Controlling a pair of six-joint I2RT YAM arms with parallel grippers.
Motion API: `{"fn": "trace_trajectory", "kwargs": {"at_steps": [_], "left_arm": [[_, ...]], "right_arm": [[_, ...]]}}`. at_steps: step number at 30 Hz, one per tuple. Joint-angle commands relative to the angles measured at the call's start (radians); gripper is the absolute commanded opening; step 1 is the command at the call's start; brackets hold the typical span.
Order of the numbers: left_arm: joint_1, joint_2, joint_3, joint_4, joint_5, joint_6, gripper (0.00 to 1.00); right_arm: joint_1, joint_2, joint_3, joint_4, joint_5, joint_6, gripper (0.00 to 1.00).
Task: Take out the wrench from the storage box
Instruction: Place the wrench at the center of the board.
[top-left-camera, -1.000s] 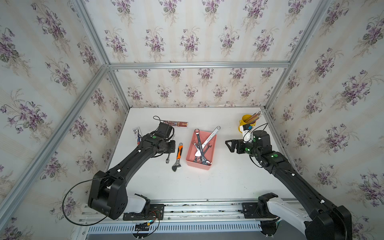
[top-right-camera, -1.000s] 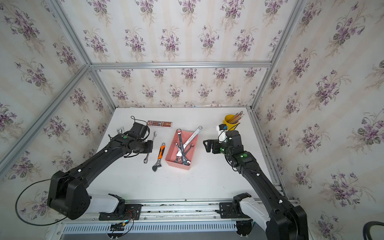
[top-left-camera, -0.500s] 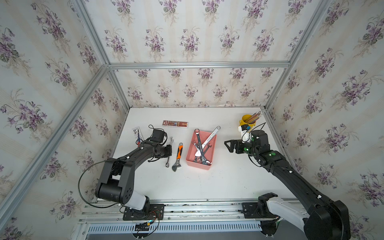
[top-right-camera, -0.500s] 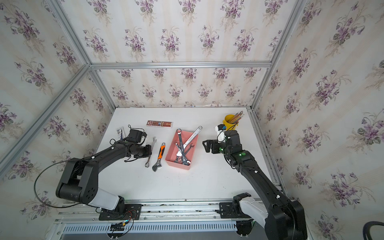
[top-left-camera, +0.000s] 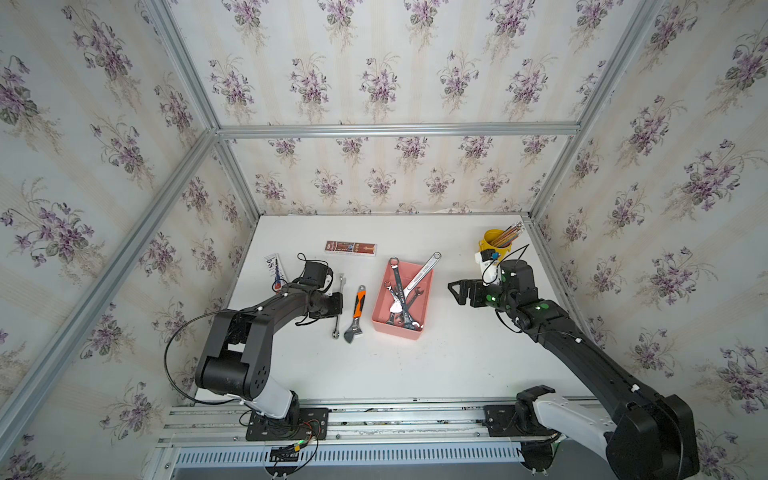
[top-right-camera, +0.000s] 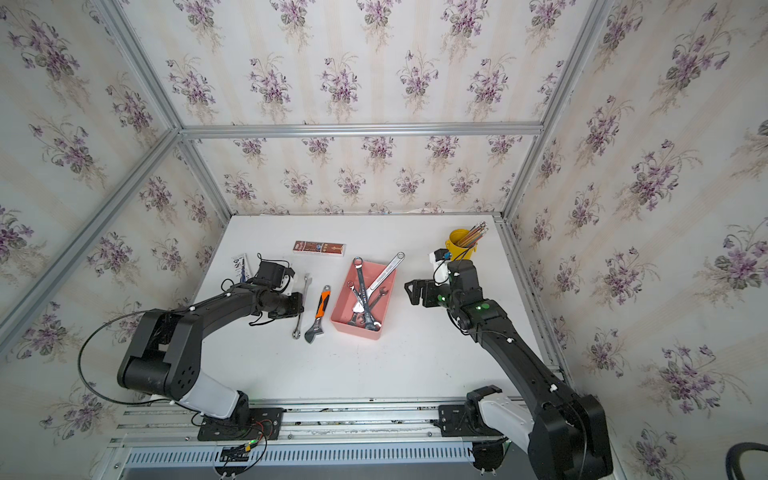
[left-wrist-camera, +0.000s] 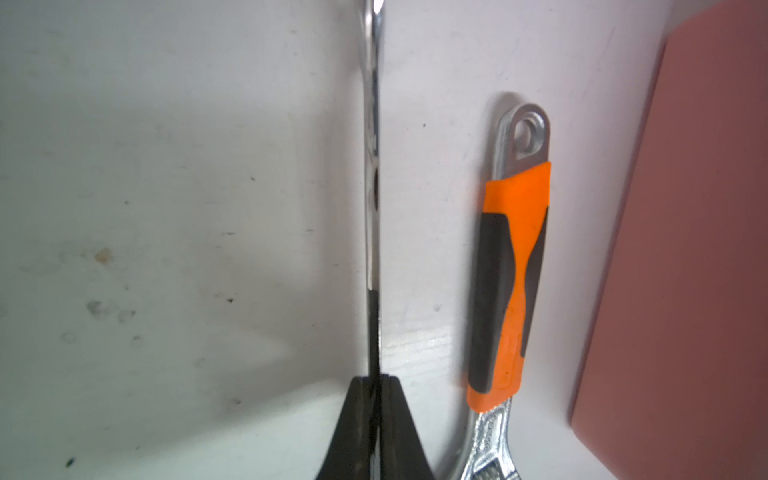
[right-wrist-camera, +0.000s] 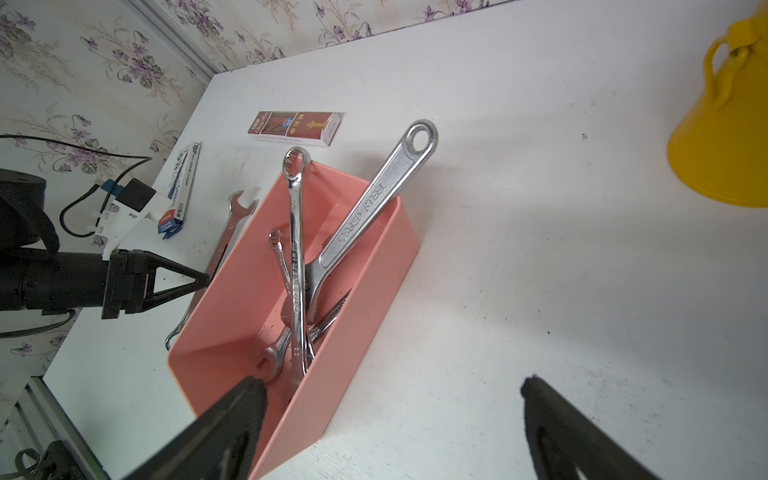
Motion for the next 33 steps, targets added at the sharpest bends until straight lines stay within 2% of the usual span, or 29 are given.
{"fn": "trace_trajectory", "kwargs": {"at_steps": [1, 6, 15, 19, 24, 28, 33], "left_arm": [[0.003, 0.007, -0.007, -0.041, -0.014, 0.019, 0.10], [0.007, 0.015, -0.002, -0.053, -0.023, 0.017, 0.22], [0.015, 0.023, 0.008, -0.069, -0.029, 0.017, 0.26], [0.015, 0.016, 0.023, -0.096, -0.048, 0.022, 0.33], [0.010, -0.070, 0.064, -0.166, -0.080, 0.029, 0.42], [-0.044, -0.137, 0.134, -0.250, -0.090, -0.010, 0.48], [-0.207, -0.200, 0.238, -0.325, -0.160, -0.110, 0.54]], "right_arm": [[0.000, 0.003, 0.001, 0.026, 0.005, -0.004, 1.00], [0.000, 0.009, 0.003, 0.029, 0.004, -0.001, 1.00], [0.000, 0.011, 0.008, 0.034, 0.002, 0.009, 1.00], [0.001, 0.005, 0.015, 0.022, 0.008, 0.007, 1.00], [0.000, -0.003, 0.025, 0.006, 0.008, 0.001, 1.00], [0.000, -0.003, 0.037, 0.000, -0.011, 0.003, 1.00], [0.000, -0.004, 0.039, -0.003, -0.020, 0.012, 1.00]]}}
